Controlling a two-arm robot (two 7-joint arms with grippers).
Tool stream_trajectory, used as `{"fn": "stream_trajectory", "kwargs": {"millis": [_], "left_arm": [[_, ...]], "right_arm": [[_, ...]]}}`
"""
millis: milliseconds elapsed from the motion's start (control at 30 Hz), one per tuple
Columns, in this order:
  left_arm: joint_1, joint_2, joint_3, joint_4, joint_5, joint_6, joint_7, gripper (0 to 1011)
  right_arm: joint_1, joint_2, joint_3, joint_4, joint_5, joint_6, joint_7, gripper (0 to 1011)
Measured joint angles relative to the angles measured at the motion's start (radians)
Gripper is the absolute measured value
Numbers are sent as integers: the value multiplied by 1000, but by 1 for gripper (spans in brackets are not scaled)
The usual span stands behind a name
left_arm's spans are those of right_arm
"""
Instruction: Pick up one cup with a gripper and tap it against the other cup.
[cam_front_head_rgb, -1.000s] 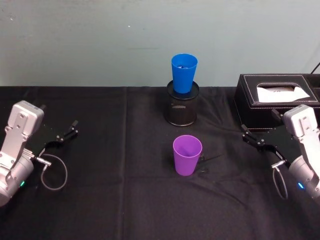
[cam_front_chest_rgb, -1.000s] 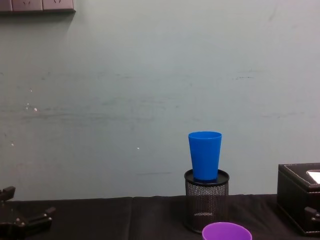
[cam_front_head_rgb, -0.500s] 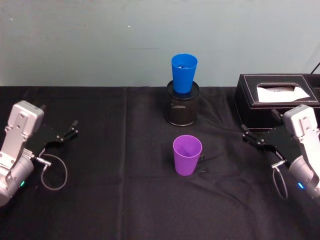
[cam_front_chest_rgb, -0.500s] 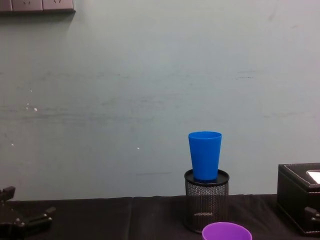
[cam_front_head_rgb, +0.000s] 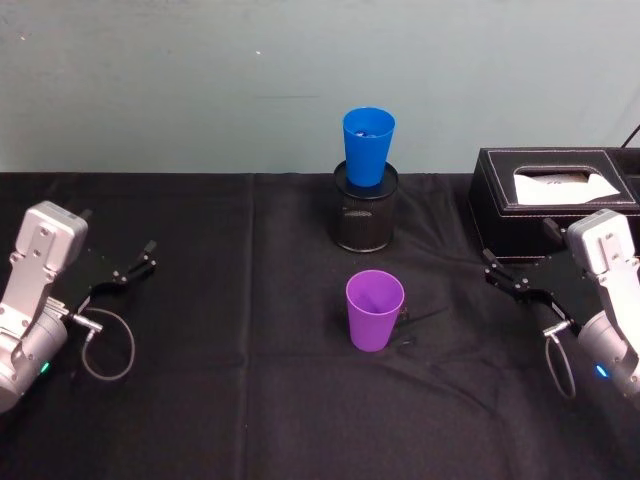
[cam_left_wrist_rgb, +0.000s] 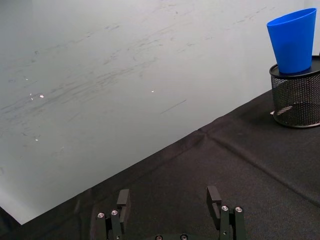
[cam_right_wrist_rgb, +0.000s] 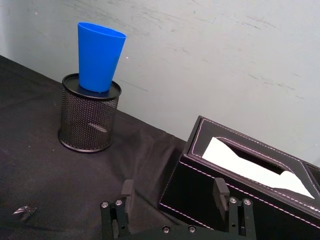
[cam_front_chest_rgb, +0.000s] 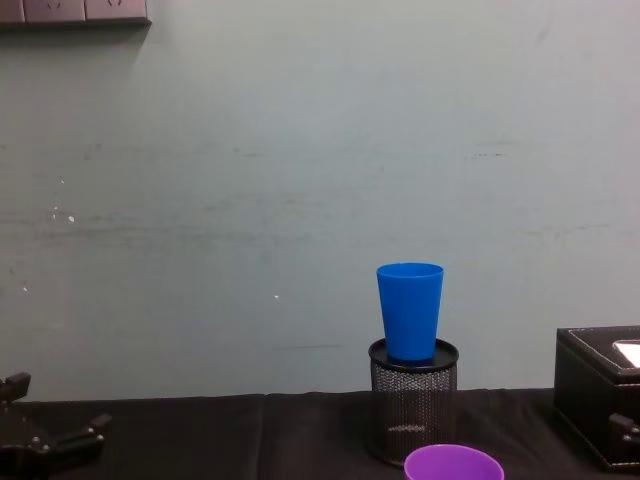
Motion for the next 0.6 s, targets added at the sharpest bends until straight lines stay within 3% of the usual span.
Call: {"fn": "stream_trajectory", "kwargs": {"millis": [600], "left_arm": [[0, 0, 0, 0, 0, 0, 0, 1000]], "right_arm": [[0, 0, 0, 0, 0, 0, 0, 1003]]}}
